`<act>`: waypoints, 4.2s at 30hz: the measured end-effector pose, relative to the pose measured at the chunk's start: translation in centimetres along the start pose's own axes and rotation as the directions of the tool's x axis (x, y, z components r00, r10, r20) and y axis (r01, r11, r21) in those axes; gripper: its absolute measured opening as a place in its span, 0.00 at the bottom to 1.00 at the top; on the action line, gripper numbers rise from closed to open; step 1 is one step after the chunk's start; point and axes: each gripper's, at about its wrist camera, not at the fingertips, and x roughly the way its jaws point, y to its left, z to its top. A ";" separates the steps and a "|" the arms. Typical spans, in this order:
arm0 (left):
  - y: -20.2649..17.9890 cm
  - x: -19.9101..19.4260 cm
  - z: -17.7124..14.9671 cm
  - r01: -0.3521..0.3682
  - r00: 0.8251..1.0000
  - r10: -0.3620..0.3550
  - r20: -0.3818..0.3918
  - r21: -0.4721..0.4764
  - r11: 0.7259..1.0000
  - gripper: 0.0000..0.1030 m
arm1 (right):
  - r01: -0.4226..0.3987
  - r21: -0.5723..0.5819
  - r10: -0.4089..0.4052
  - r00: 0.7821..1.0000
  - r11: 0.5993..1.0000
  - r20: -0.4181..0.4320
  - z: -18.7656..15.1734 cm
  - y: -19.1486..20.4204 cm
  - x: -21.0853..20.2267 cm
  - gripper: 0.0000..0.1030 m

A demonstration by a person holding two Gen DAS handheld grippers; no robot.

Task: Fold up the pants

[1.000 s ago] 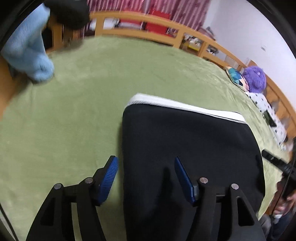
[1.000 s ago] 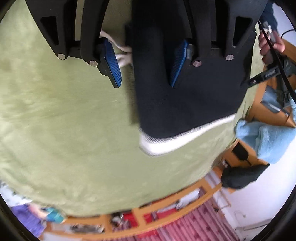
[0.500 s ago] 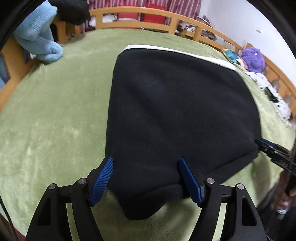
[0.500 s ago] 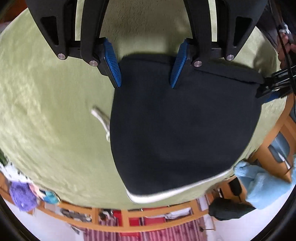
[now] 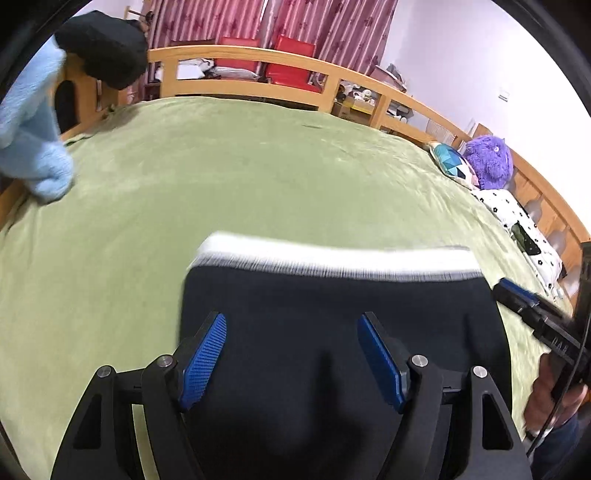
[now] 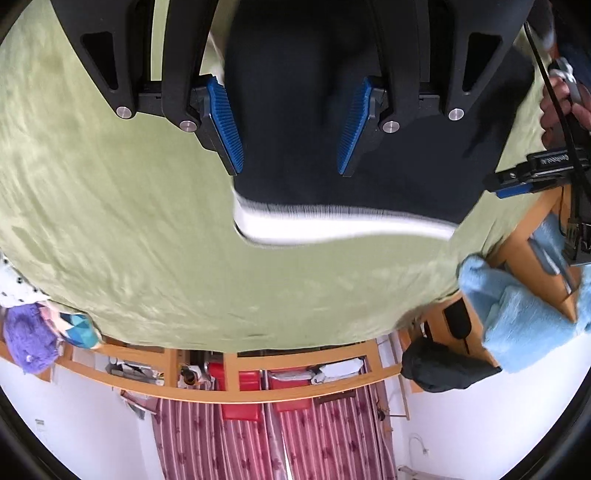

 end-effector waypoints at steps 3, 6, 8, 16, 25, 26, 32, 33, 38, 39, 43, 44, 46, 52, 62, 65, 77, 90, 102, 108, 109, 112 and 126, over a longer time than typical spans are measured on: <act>-0.4 3.3 1.0 -0.050 0.998 0.051 -0.038 0.012 0.999 0.70 | -0.007 -0.040 0.005 0.999 0.999 -0.036 0.9 0.2 3.6 0.52; 0.6 6.2 1.0 -0.105 0.991 0.104 -0.079 0.001 0.995 0.70 | 0.057 -0.051 -0.062 0.994 0.997 -0.092 -0.1 -0.8 7.1 0.47; 0.9 6.4 1.0 -0.093 0.992 0.091 -0.083 -0.025 0.995 0.69 | 0.061 -0.027 -0.063 0.993 0.998 -0.098 -0.5 -1.4 7.7 0.46; 0.0 -1.5 -4.2 -0.048 0.998 0.048 -0.047 -0.009 0.999 0.69 | 0.094 0.010 -0.093 0.993 0.996 -0.068 -2.6 -0.6 1.1 0.47; -1.2 -5.7 -14.7 -0.176 0.979 0.176 -0.101 0.017 0.984 0.71 | 0.076 0.093 -0.059 0.982 0.993 -0.181 -12.6 -1.0 -4.5 0.50; -1.2 -6.1 -15.0 -0.186 0.977 0.187 -0.104 0.013 0.982 0.71 | 0.080 0.097 -0.061 0.981 0.992 -0.184 -13.4 -1.0 -4.8 0.50; -1.6 -8.8 -15.3 -0.197 0.974 0.192 -0.120 -0.032 0.980 0.71 | 0.115 0.099 -0.094 0.976 0.988 -0.196 -13.7 0.0 -6.9 0.50; -2.0 -9.7 -15.2 -0.185 0.977 0.180 -0.112 -0.032 0.982 0.71 | 0.123 0.101 -0.102 0.976 0.987 -0.192 -13.5 0.2 -7.6 0.50; -5.0 -13.6 -14.3 -0.154 0.987 0.152 -0.058 -0.029 0.988 0.71 | 0.157 0.109 -0.144 0.982 0.982 -0.123 -12.0 1.3 -12.9 0.51; -5.9 -14.9 -14.0 -0.141 0.989 0.140 -0.036 -0.029 0.990 0.71 | 0.163 0.110 -0.151 0.983 0.981 -0.104 -11.6 1.5 -14.1 0.51; -8.7 -18.6 -12.9 -0.133 0.990 0.134 0.034 -0.009 0.991 0.73 | 0.178 0.115 -0.174 0.984 0.977 -0.040 -10.3 2.3 -18.7 0.75; -9.3 -19.5 -12.6 -0.135 0.989 0.135 0.055 -0.002 0.991 0.76 | 0.179 0.110 -0.178 0.984 0.978 -0.021 -9.9 2.5 -19.9 0.79; -10.8 -21.4 -12.3 -0.143 0.985 0.141 0.099 0.017 0.990 0.80 | 0.195 0.109 -0.197 0.980 0.975 0.009 -9.4 2.8 -22.1 0.85; -13.7 -24.9 -12.4 -0.146 0.977 0.138 0.164 0.038 0.989 0.89 | 0.222 0.117 -0.228 0.973 0.968 0.044 -9.0 2.7 -26.5 0.95; -15.8 -26.3 -13.1 -0.134 0.976 0.125 0.180 0.038 0.990 0.92 | 0.256 0.127 -0.264 0.963 0.958 0.050 -9.9 2.3 -29.0 1.00; -16.0 -26.4 -13.3 -0.148 0.972 0.138 0.188 0.039 0.988 0.92 | 0.251 0.132 -0.260 0.964 0.959 0.053 -9.9 2.3 -29.2 1.00; -16.3 -26.4 -13.5 -0.155 0.971 0.146 0.189 0.032 0.987 0.92 | 0.269 0.122 -0.277 0.959 0.955 0.055 -9.9 2.5 -29.5 1.00; -16.0 -26.6 -13.3 -0.156 0.970 0.147 0.191 0.028 0.987 0.92 | 0.261 0.116 -0.269 0.962 0.958 0.056 -9.9 2.7 -29.7 1.00; -15.5 -26.5 -13.7 -0.157 0.972 0.150 0.180 0.021 0.987 0.92 | 0.241 0.108 -0.247 0.968 0.965 0.053 -10.0 2.5 -29.6 1.00; -15.4 -26.4 -13.6 -0.156 0.972 0.149 0.179 0.023 0.988 0.92 | 0.227 0.103 -0.233 0.971 0.968 0.047 -10.3 2.1 -29.3 1.00; -15.4 -26.5 -13.6 -0.158 0.972 0.152 0.180 0.023 0.987 0.92 | 0.224 0.104 -0.230 0.972 0.969 0.049 -10.3 2.1 -29.3 1.00; -15.3 -26.4 -13.6 -0.158 0.972 0.152 0.179 0.020 0.987 0.92 | 0.225 0.105 -0.231 0.972 0.969 0.046 -10.4 2.1 -29.3 1.00; -15.1 -26.3 -13.9 -0.157 0.971 0.152 0.182 0.017 0.987 0.92 | 0.223 0.093 -0.227 0.973 0.970 0.042 -10.4 2.0 -29.0 1.00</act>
